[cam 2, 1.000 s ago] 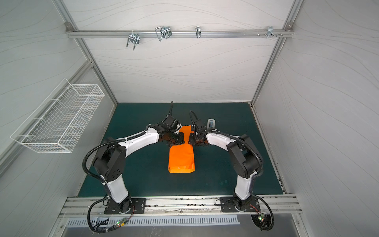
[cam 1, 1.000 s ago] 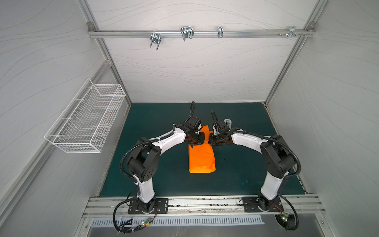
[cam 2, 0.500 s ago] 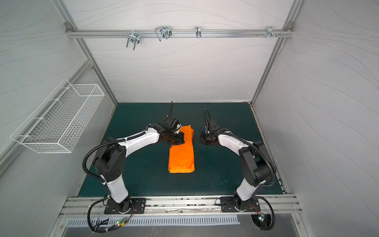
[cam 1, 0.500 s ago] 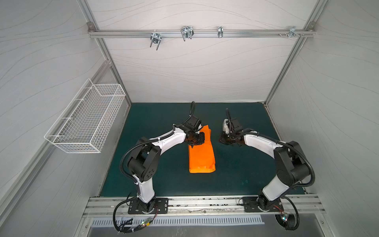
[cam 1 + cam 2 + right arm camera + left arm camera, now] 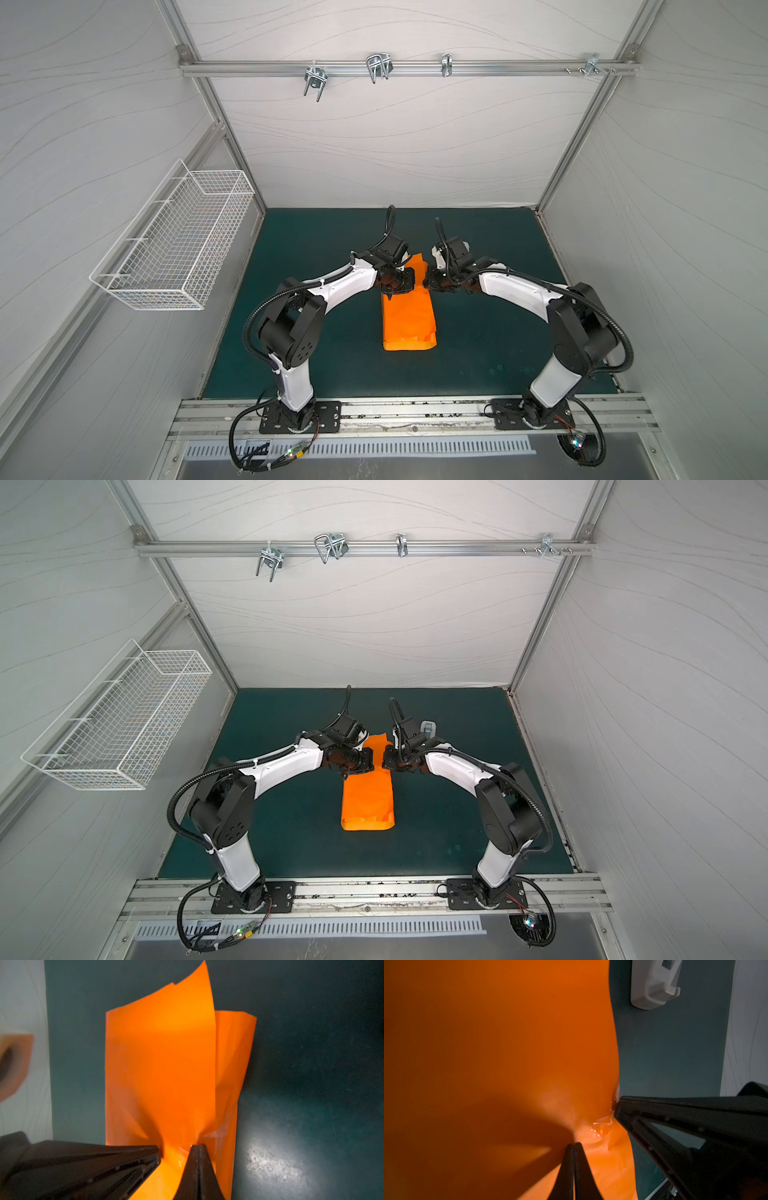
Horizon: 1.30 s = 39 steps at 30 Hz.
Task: Wrap a gift box in wrapping paper
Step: Wrap the gift box with the wrapping paper.
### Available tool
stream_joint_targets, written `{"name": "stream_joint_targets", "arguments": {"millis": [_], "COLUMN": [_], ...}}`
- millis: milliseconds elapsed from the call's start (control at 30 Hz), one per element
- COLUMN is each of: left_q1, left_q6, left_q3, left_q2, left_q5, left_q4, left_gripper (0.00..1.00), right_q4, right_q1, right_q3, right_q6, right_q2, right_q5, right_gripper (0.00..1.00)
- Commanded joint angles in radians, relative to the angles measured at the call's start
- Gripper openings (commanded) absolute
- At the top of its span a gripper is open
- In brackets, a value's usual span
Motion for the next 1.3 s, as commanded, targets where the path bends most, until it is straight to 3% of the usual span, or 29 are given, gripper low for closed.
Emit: {"name": "stream_joint_targets", "arguments": {"millis": [0, 233, 400, 500, 667, 767, 900, 1067, 1267], "left_q1": [-0.018, -0.019, -0.019, -0.019, -0.018, -0.019, -0.020, -0.019, -0.018], "left_q6": [0.015, 0.014, 0.019, 0.027, 0.063, 0.084, 0.113, 0.141, 0.085], "left_q3": [-0.024, -0.022, -0.007, 0.028, 0.148, 0.214, 0.239, 0.090, -0.237], "left_q2": [0.081, 0.080, 0.069, 0.046, -0.012, -0.055, -0.143, -0.320, -0.499], "left_q5": [-0.040, -0.036, -0.037, -0.042, -0.058, -0.074, -0.117, -0.210, -0.131], "left_q4": [-0.092, -0.089, -0.101, -0.122, -0.214, -0.277, -0.353, -0.407, -0.252], "left_gripper": [0.08, 0.08, 0.08, 0.12, 0.37, 0.42, 0.44, 0.48, 0.50], "right_q4": [-0.023, -0.017, -0.015, -0.035, -0.078, -0.078, -0.077, -0.090, -0.083], "right_q1": [0.015, 0.015, -0.013, -0.042, -0.084, -0.100, -0.102, -0.090, -0.042], "right_q3": [0.021, 0.001, -0.035, -0.041, -0.040, -0.050, -0.072, -0.142, -0.235], "right_q6": [0.002, 0.008, -0.002, -0.017, -0.075, -0.113, -0.180, -0.241, -0.266], "right_q2": [0.054, 0.069, -0.011, -0.089, -0.195, -0.227, -0.236, -0.242, -0.259], "right_q5": [0.014, 0.030, 0.020, 0.003, -0.036, -0.117, -0.269, -0.397, -0.417], "right_gripper": [0.00, 0.00, 0.03, 0.17, 0.44, 0.60, 0.71, 0.75, 0.76]}}
